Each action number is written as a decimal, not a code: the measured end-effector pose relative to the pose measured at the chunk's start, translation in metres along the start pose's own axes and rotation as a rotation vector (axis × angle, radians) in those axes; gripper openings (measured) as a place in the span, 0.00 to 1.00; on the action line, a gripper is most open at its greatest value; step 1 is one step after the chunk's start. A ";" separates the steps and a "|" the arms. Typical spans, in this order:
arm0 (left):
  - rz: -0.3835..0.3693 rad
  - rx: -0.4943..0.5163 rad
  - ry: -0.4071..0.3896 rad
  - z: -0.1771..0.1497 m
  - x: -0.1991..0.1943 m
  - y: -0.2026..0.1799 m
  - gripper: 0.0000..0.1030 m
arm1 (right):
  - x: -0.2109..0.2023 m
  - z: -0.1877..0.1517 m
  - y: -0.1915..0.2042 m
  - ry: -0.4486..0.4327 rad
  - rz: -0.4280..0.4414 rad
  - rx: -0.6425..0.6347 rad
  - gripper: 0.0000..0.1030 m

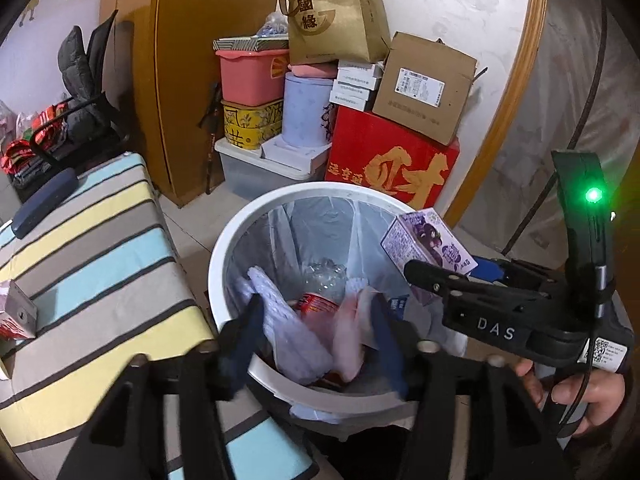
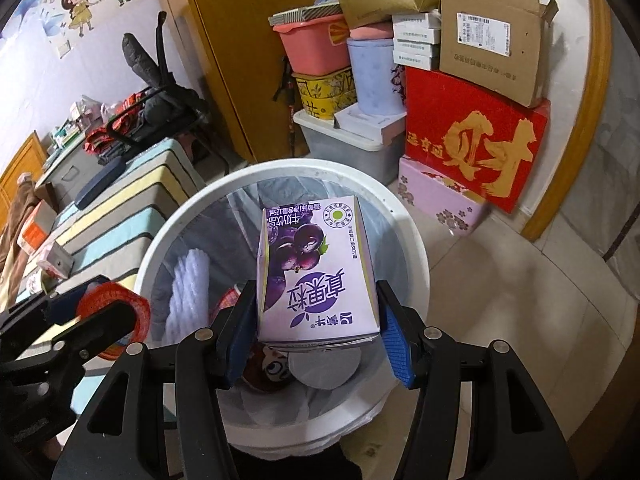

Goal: Collect trash
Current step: 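Open both tools over the wastebasket to drop cup and purple carton, then move both tools back over the bed toward the paper cup and pink carton, then grasp the patterned paper cup with the left tool while the right tool grasps the pink milk carton, then carry paper cup and pink carton over the wastebasket, then open both tools to drop paper cup and pink carton into the wastebasket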

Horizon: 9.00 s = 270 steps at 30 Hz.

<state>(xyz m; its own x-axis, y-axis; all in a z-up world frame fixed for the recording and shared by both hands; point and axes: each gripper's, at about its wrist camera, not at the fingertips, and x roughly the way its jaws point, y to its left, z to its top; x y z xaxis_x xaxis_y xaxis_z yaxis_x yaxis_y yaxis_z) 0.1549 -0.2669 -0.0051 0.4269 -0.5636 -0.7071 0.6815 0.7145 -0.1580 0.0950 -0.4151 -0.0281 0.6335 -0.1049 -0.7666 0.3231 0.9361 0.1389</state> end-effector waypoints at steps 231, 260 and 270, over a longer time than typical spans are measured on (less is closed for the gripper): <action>0.023 0.203 -0.004 -0.005 -0.030 0.010 0.61 | -0.036 -0.002 0.012 -0.137 0.095 -0.146 0.39; -0.010 0.050 0.027 0.002 0.011 -0.001 0.75 | -0.017 0.003 -0.013 -0.081 0.017 -0.069 0.63; 0.088 -0.012 -0.051 -0.022 -0.035 0.005 0.75 | -0.051 -0.014 0.007 -0.174 0.014 -0.071 0.63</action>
<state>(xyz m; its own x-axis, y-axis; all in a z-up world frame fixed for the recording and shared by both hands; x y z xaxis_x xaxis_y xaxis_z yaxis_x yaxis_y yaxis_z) 0.1310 -0.2345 0.0035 0.5148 -0.5184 -0.6828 0.6330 0.7670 -0.1051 0.0552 -0.3984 0.0027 0.7515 -0.1422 -0.6442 0.2666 0.9586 0.0995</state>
